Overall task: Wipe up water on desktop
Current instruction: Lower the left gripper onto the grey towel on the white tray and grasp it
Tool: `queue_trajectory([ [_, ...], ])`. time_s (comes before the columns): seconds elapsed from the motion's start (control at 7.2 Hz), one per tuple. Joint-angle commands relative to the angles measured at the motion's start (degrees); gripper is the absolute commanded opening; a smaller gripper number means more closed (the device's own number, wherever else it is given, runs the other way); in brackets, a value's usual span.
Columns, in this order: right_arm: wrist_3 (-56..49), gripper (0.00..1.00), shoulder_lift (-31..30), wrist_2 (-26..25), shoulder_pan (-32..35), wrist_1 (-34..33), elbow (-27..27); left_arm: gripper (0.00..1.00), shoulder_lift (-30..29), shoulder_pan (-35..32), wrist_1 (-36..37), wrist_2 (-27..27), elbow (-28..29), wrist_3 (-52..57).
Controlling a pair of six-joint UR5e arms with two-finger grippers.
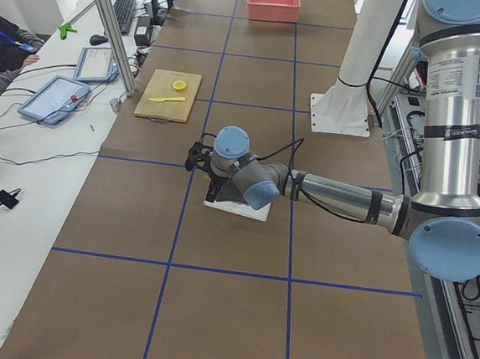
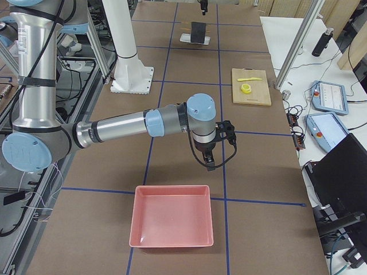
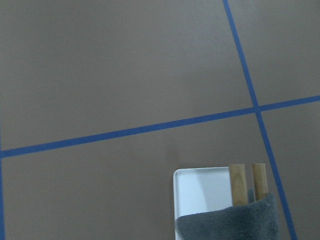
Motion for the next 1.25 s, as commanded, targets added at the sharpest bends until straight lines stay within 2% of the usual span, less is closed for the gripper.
queue_trajectory([
  [0.0,-0.1,1.0,-0.2,0.0,0.0,0.0,-0.1,0.85,-0.2,4.5,-3.1,1.7,0.2,-4.1],
  [0.14,-0.1,1.0,-0.2,-0.1,0.1,0.0,-0.1,0.75,-0.2,6.5,-4.8,3.0,0.2,-7.2],
  [0.56,-0.1,1.0,-0.2,-0.1,0.0,0.0,-0.3,0.28,-0.2,6.8,-5.2,3.1,0.5,-7.8],
  [1.11,-0.1,1.0,-0.2,-0.2,0.0,0.0,-0.3,0.23,-0.2,6.8,-5.3,3.1,1.0,-7.7],
])
